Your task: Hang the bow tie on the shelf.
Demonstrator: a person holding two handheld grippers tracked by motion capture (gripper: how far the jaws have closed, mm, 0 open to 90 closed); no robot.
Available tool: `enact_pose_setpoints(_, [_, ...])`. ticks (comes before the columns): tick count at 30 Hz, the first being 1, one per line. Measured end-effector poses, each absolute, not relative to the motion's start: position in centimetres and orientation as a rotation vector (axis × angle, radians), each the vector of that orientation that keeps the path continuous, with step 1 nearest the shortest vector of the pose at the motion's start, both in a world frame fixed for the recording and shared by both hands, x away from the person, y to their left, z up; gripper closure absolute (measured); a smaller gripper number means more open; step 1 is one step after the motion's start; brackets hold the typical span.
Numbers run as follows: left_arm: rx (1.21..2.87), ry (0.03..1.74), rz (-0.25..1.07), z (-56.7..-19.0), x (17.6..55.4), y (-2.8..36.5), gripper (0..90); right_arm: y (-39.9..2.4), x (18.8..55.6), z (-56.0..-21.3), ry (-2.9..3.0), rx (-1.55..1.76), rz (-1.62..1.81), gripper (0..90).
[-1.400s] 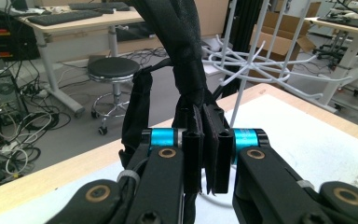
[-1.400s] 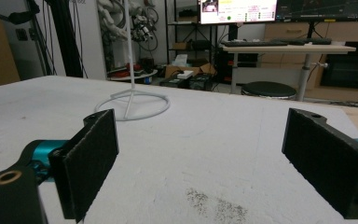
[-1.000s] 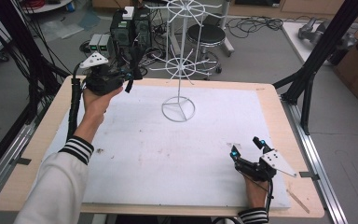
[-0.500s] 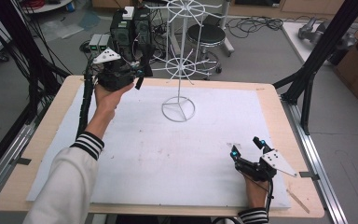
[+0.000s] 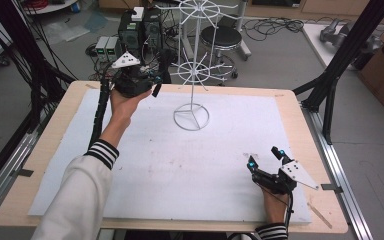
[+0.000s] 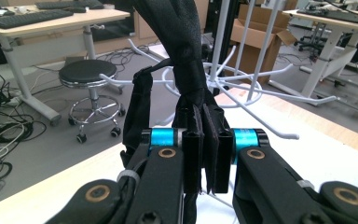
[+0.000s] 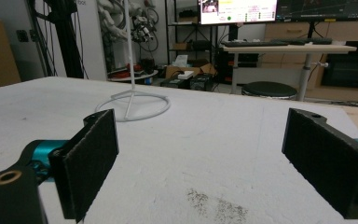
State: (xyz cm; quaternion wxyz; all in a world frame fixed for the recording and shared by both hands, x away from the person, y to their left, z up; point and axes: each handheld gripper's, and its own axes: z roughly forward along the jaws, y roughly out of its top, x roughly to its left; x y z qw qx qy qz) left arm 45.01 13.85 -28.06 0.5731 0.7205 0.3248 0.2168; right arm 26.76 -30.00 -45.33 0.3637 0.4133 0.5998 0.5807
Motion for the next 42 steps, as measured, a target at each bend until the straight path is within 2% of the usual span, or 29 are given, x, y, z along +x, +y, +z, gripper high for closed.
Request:
enact_pose_setpoints(29, [1.79,0.75,0.488,-30.4,45.4,11.9,85.9,-30.0,26.8,-45.3,1.538,1.054,1.494,9.7])
enact_pose_setpoints(34, [1.784,0.794,0.469,-31.1,45.3,12.6,83.2,-30.0,26.7,-45.4,1.537,1.054,1.496,9.7])
enact_pose_setpoints(35, [1.779,0.799,0.467,-31.3,45.3,12.7,80.5,-30.0,26.7,-45.4,1.536,1.052,1.495,9.7])
enact_pose_setpoints(36, [1.781,0.797,0.471,-31.4,45.3,12.8,71.4,-30.0,26.7,-45.4,1.538,1.052,1.495,9.7])
enact_pose_setpoints(37, [1.772,0.783,0.473,-31.4,45.2,12.9,56.3,-30.0,26.7,-45.4,1.537,1.058,1.496,9.7])
enact_pose_setpoints(40, [1.749,0.795,0.539,-31.4,44.8,13.1,30.8,-30.0,26.7,-45.4,1.538,1.053,1.496,9.7])
enact_pose_setpoints(42, [1.731,0.766,0.539,-31.5,44.3,13.5,24.7,-30.0,26.7,-45.4,1.536,1.042,1.491,9.7])
